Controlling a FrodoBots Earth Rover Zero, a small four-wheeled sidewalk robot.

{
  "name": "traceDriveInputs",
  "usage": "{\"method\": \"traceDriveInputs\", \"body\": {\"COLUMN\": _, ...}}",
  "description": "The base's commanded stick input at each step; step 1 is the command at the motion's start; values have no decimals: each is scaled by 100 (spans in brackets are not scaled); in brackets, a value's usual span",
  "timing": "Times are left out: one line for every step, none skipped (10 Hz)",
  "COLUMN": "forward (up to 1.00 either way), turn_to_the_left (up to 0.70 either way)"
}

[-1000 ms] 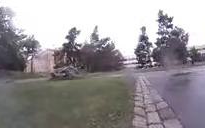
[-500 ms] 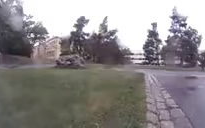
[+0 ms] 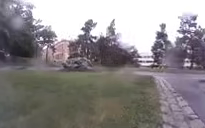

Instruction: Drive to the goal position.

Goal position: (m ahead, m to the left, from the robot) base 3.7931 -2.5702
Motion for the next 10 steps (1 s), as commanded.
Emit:
{"method": "traceDriveInputs", "body": {"forward": 45, "turn_to_the_left": 27}}
{"method": "traceDriveInputs", "body": {"forward": 45, "turn_to_the_left": 27}}
{"method": "traceDriveInputs", "body": {"forward": 45, "turn_to_the_left": 27}}
{"method": "traceDriveInputs", "body": {"forward": 45, "turn_to_the_left": 27}}
{"method": "traceDriveInputs", "body": {"forward": 45, "turn_to_the_left": 27}}
{"method": "traceDriveInputs", "body": {"forward": 45, "turn_to_the_left": 27}}
{"method": "traceDriveInputs", "body": {"forward": 45, "turn_to_the_left": 27}}
{"method": "traceDriveInputs", "body": {"forward": 45, "turn_to_the_left": 27}}
{"method": "traceDriveInputs", "body": {"forward": 45, "turn_to_the_left": 27}}
{"method": "traceDriveInputs", "body": {"forward": 45, "turn_to_the_left": 27}}
